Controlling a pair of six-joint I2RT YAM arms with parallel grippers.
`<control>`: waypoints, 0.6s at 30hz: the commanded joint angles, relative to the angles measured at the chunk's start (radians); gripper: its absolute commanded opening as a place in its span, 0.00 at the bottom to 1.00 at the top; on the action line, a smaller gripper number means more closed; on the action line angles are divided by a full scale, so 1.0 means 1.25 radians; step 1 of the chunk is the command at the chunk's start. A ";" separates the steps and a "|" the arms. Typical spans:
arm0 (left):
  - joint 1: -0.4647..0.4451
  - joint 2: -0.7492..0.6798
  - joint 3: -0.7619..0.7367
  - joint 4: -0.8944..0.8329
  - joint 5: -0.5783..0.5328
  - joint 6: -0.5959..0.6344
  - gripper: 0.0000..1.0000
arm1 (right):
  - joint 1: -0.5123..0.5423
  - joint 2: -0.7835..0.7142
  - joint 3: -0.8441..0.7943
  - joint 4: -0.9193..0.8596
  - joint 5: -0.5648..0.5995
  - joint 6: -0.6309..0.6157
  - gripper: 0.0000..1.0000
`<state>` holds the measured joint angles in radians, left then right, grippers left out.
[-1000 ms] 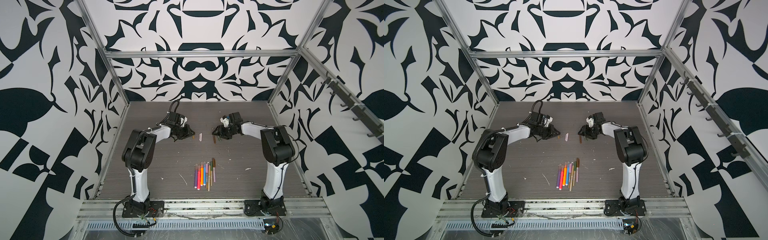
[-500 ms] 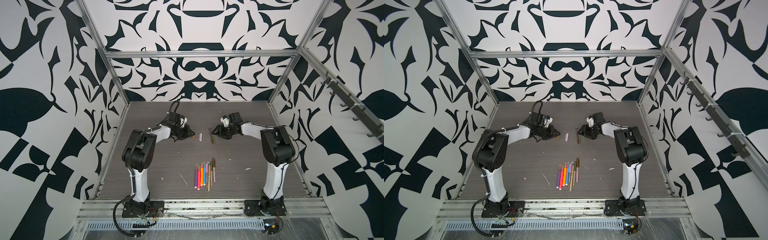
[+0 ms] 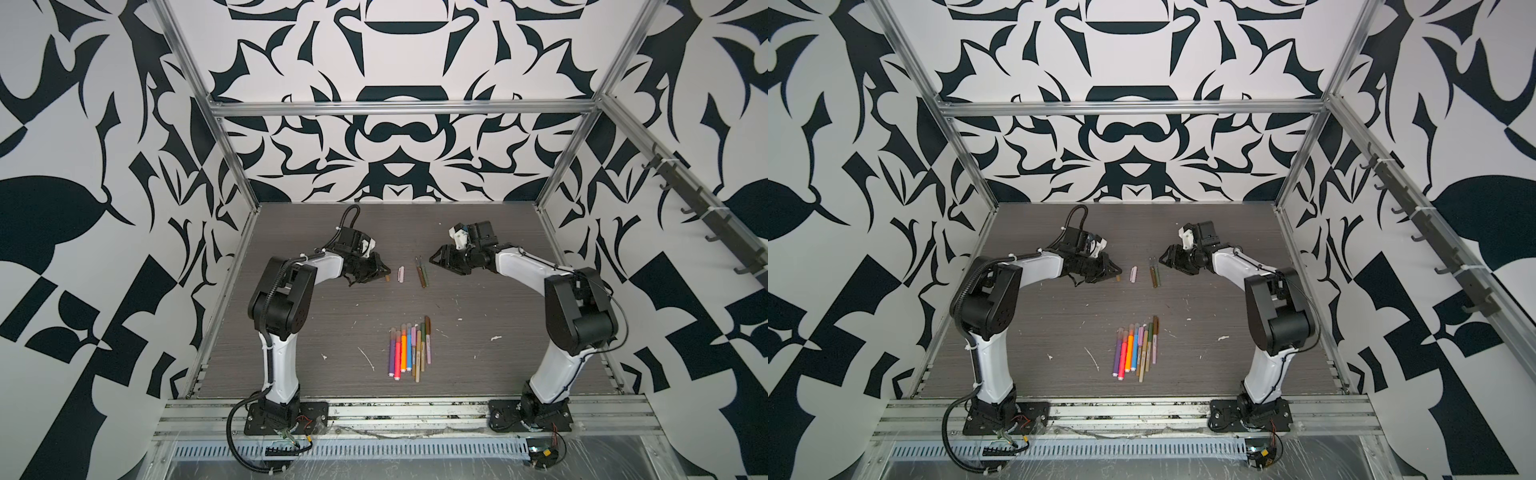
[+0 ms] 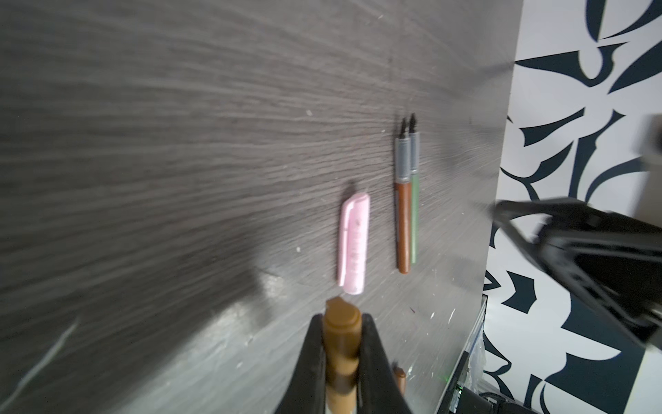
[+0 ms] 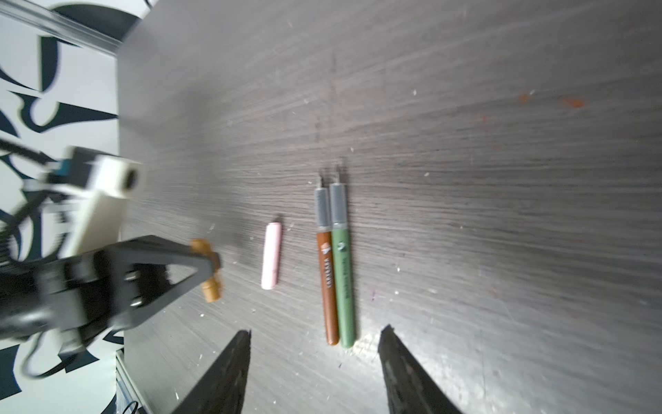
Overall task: Open the pen caps
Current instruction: 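Lower the tan cap beside the pink cap with the left gripper while the right withdraws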
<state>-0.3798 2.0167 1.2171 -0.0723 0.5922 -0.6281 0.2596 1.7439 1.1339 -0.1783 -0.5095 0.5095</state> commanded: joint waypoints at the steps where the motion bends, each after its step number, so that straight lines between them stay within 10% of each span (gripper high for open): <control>1: -0.002 0.029 0.022 -0.007 0.021 -0.001 0.00 | 0.003 -0.085 -0.058 -0.035 0.031 -0.023 0.59; 18: -0.022 0.100 0.094 -0.013 0.036 -0.001 0.30 | 0.004 -0.330 -0.281 -0.106 0.081 -0.051 0.59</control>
<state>-0.4007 2.1147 1.3094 -0.0719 0.6189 -0.6323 0.2596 1.3567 0.7937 -0.3004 -0.4252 0.4633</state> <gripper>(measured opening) 0.295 0.589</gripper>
